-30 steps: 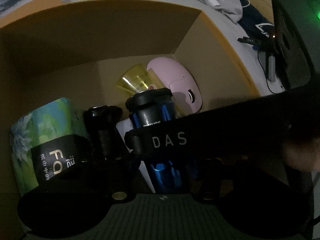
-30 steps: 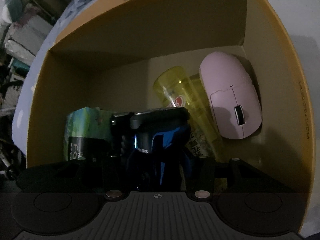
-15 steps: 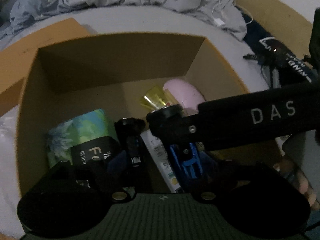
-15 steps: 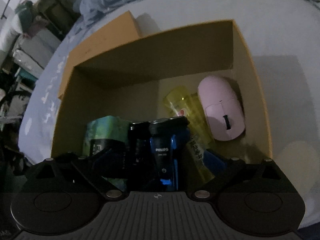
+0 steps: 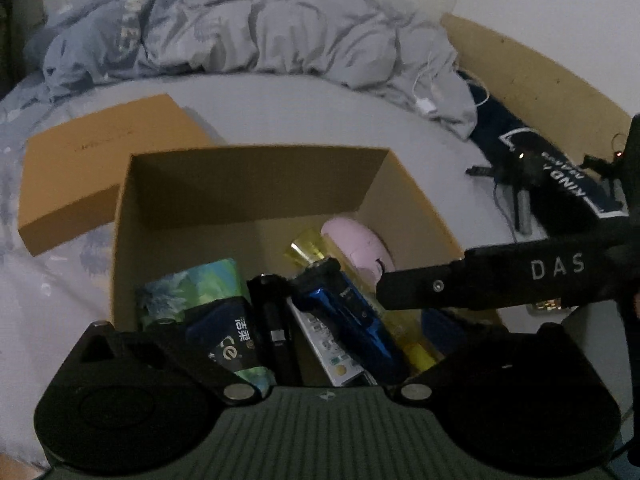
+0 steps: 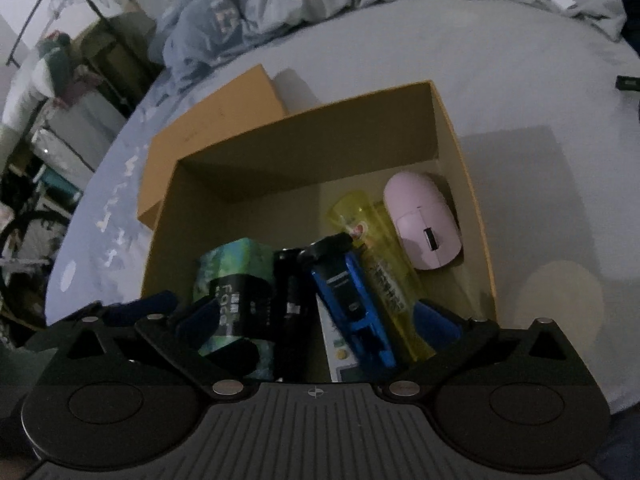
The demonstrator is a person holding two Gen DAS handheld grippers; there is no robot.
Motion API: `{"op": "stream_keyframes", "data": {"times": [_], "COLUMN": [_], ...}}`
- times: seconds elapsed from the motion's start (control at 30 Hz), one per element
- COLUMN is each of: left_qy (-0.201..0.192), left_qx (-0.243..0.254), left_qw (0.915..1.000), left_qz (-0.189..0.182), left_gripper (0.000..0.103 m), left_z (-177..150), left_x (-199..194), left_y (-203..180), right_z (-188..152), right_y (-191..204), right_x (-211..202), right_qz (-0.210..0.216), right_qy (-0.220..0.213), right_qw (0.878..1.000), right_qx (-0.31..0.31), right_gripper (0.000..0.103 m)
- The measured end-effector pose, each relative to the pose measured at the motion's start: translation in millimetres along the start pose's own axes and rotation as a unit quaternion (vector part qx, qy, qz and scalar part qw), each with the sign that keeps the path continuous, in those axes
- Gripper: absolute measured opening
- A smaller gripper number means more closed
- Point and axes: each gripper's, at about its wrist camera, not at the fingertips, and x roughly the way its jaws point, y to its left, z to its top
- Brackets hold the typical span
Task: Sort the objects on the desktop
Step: 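Lower the shaver into the box and open both grippers, then raise both open grippers out of the box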
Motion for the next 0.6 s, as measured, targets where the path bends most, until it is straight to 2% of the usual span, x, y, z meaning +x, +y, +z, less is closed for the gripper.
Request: {"op": "stream_keyframes", "data": {"times": [0.6], "left_qy": [-0.074], "left_qx": [-0.011], "left_qw": [0.9972], "left_qz": [-0.004], "left_gripper": [0.103], "left_z": [-17.1], "left_x": [-48.7], "left_y": [4.3], "right_z": [-24.5], "right_y": [17.3], "right_x": [-56.5], "right_qz": [0.017], "right_qy": [-0.055], "right_qw": [0.998], "right_qx": [-0.039], "right_gripper": [0.103]}}
